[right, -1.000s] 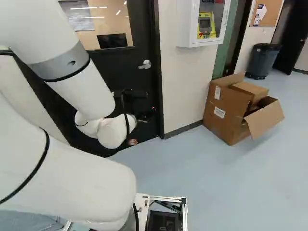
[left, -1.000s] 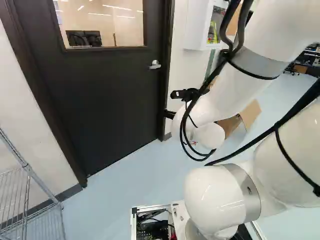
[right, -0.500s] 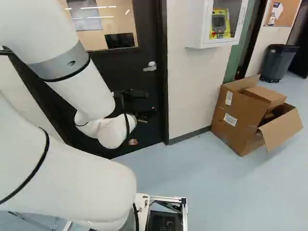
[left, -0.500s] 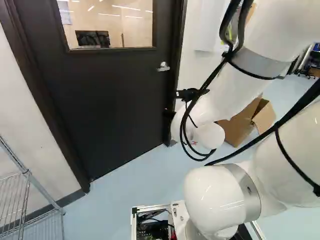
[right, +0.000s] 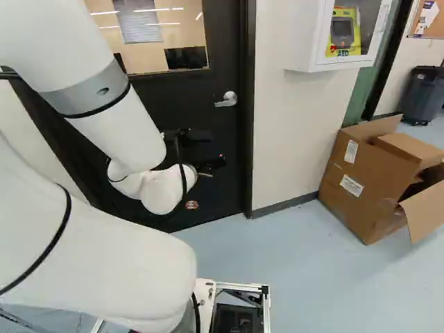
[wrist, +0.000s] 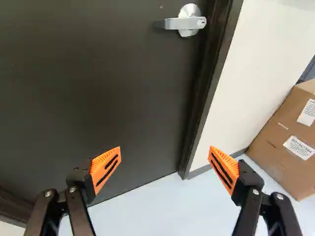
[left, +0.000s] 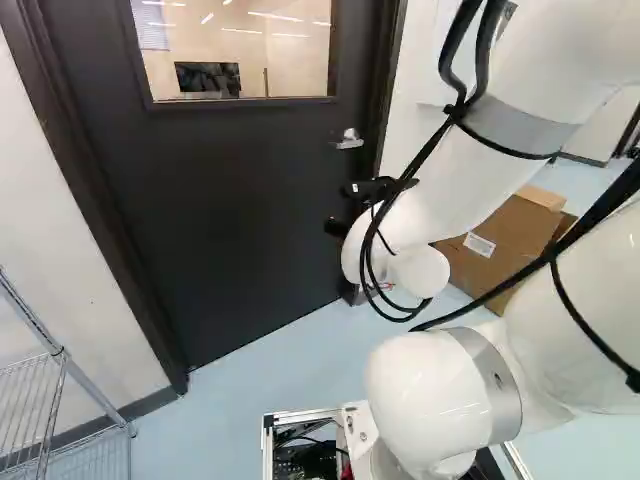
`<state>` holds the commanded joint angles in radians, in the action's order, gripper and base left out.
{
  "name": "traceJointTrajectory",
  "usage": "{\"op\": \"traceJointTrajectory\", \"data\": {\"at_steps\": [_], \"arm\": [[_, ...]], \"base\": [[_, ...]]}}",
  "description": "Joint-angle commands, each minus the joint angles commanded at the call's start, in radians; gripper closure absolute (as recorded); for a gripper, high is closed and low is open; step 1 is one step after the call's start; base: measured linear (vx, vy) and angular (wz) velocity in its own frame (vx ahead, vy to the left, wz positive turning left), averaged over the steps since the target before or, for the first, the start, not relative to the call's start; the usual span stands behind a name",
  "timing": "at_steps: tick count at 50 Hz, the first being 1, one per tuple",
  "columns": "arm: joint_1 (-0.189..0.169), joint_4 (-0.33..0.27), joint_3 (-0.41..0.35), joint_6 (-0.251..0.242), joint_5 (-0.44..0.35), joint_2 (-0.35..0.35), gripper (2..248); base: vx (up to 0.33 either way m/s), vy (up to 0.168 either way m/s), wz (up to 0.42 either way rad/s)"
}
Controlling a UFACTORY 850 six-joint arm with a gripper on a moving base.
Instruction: Open the door and move inside
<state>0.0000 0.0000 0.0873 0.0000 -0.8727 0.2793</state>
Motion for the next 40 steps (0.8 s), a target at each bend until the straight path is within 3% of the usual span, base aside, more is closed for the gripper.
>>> {"op": "traceJointTrajectory", "data": {"at_steps": [18,40], "arm": [[0.0,0.0,0.0,0.0,0.0,0.0,3],[0.0,0.0,0.012,0.0,0.0,0.0,3]], "base": [[0.142,0.003,0.0],[0.002,0.0,-0.001]]}}
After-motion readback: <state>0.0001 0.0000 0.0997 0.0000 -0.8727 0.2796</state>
